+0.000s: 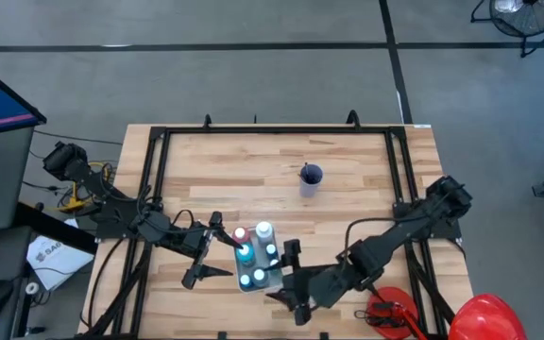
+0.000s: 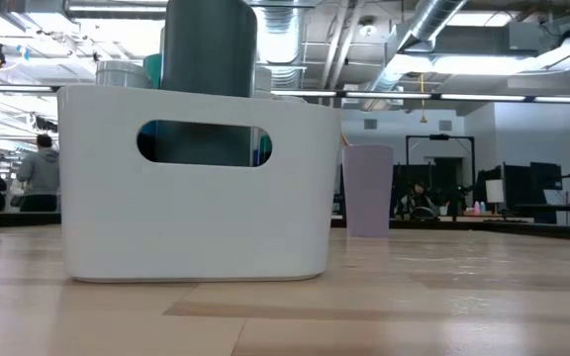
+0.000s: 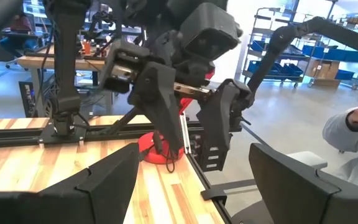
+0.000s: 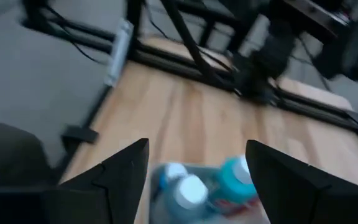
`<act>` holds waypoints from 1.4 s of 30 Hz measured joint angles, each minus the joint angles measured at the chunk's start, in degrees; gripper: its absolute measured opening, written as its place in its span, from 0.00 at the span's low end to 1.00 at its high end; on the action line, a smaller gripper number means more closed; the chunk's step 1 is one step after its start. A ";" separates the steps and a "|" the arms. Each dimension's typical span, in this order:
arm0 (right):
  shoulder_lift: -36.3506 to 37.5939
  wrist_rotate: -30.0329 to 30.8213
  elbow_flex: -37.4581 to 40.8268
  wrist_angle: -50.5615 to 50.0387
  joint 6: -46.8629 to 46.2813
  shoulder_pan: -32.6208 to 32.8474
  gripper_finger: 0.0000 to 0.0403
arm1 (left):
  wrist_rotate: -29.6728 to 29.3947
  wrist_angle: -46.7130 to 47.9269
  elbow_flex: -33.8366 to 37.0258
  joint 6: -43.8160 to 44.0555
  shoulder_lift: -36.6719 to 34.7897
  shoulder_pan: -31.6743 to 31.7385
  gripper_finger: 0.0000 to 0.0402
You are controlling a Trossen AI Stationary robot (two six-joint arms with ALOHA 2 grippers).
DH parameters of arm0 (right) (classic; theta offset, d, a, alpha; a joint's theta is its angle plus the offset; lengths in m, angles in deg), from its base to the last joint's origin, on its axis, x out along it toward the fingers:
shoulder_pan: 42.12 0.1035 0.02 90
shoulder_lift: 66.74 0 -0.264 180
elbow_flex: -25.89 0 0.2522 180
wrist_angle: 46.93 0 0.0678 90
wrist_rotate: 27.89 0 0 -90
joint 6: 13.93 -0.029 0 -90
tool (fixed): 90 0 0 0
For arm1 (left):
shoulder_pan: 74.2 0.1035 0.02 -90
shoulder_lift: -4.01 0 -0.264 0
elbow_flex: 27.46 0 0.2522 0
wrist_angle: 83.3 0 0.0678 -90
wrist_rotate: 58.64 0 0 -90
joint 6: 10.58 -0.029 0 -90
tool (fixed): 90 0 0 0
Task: Pick & Place Paint Supplies
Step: Move the white bin to the bottom center of the table
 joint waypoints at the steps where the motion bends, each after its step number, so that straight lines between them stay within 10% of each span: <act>1: 1.08 -1.35 2.33 3.01 0.52 -0.11 0.65 | 0.00 0.01 0.00 0.00 0.00 0.00 0.74; 21: 23.22 -2.19 52.98 39.07 -15.88 -9.14 0.65 | 0.00 0.01 0.00 -0.02 0.00 0.07 0.74; 42: 2.99 -4.95 55.27 48.13 -13.94 -6.65 0.65 | -8.49 8.81 2.62 9.33 -0.46 -2.40 0.74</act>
